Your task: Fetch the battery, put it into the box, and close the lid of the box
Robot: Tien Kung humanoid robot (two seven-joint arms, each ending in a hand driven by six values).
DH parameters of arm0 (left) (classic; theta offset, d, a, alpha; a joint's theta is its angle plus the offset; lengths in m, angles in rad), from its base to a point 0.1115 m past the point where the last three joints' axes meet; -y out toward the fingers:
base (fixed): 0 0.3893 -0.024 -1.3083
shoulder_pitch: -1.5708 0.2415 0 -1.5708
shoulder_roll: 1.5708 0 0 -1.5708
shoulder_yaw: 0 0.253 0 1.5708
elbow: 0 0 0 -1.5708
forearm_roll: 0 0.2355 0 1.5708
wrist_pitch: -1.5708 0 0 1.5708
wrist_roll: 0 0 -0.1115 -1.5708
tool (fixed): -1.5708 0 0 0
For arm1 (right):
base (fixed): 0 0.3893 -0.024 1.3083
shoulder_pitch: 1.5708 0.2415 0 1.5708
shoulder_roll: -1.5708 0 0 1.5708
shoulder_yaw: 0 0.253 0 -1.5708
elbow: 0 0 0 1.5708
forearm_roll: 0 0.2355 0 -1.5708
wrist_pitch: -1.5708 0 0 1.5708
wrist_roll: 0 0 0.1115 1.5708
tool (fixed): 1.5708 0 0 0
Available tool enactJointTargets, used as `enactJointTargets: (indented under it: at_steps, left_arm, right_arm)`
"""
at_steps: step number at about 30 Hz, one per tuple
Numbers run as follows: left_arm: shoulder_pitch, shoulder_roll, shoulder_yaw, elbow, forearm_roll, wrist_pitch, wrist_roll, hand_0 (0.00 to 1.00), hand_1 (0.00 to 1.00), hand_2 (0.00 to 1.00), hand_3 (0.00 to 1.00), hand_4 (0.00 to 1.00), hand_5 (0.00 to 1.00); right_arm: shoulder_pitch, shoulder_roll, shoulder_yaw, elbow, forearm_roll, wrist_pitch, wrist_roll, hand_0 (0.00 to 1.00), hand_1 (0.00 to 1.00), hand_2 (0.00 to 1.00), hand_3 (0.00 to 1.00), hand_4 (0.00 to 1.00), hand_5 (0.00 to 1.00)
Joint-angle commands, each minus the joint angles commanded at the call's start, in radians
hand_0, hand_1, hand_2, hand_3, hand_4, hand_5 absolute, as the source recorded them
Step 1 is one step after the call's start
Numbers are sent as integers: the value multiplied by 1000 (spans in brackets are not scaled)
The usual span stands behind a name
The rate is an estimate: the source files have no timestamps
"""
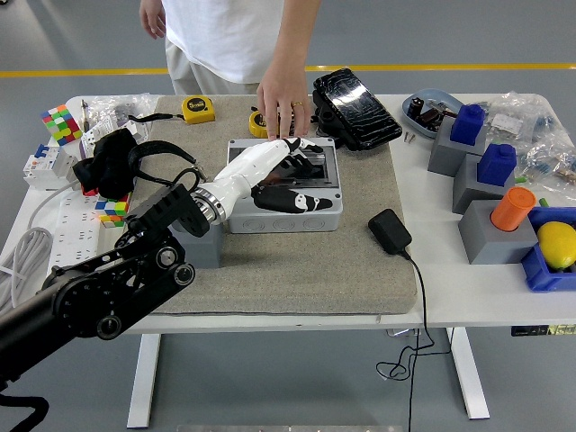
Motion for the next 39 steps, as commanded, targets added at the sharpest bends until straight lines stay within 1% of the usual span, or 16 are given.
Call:
enactJointTargets:
  at_steps: [2,4,7,10,12,15,19,20,21,26,27,32,33,39]
  left_arm:
    - [33,-3,-45,-19,-23,7,-14,592,675,692,794,998,530]
    - [76,-10,-102,-38,-52,15,-32,598,684,697,779,998,528]
    - [126,-20,-175,-52,-100,20,-53,598,684,697,779,998,528]
    - [186,-37,-266,-65,-162,23,-77,598,684,695,768,998,525]
    - [214,-45,-315,-71,-202,22,-90,598,684,695,768,998,525]
    - [256,-56,-399,-76,-273,27,-128,600,684,688,762,998,518]
    - [283,-57,-469,-71,-330,28,-153,600,684,688,762,998,518]
    - [287,-56,-482,-69,-336,29,-156,600,684,688,762,998,518]
    - [291,-53,-494,-68,-341,29,-160,592,675,677,742,998,509]
    - [312,-49,-545,-70,-364,26,-170,592,675,677,742,998,509]
    - [316,-50,-555,-70,-369,25,-170,572,666,671,739,998,513]
    - [327,-52,-587,-71,-381,22,-167,572,666,671,739,998,513]
    - [328,-52,-591,-71,-381,22,-166,558,663,672,735,998,510]
    - [328,-50,-606,-71,-381,18,-162,550,655,671,738,998,510]
  right_arm:
    - [0,1,0,-1,1,0,0,545,600,583,543,924,474]
    - [0,3,-1,-2,3,0,1,545,598,584,543,925,474]
    - [0,4,-5,-4,7,1,0,545,598,584,543,925,474]
    - [3,3,-11,-8,14,1,0,545,598,584,543,926,476]
    - [4,3,-13,-9,19,0,0,545,598,584,543,926,476]
    - [5,2,-12,-10,20,0,-1,545,598,584,543,926,477]
    - [7,0,-8,-10,19,0,-1,545,598,584,543,926,477]
    - [8,-1,-8,-10,18,0,-2,545,598,584,543,926,477]
    - [9,-2,-7,-10,18,0,-2,545,599,584,544,925,479]
    - [10,-4,-6,-10,17,0,-4,545,599,584,544,925,479]
    - [10,-4,-6,-10,17,1,-4,545,598,584,544,924,479]
    - [10,-6,-7,-10,18,2,-6,545,598,584,544,924,479]
    - [10,-7,-7,-10,18,2,-6,545,599,585,544,924,480]
    - [12,-11,-9,-10,19,2,-8,545,599,584,544,924,480]
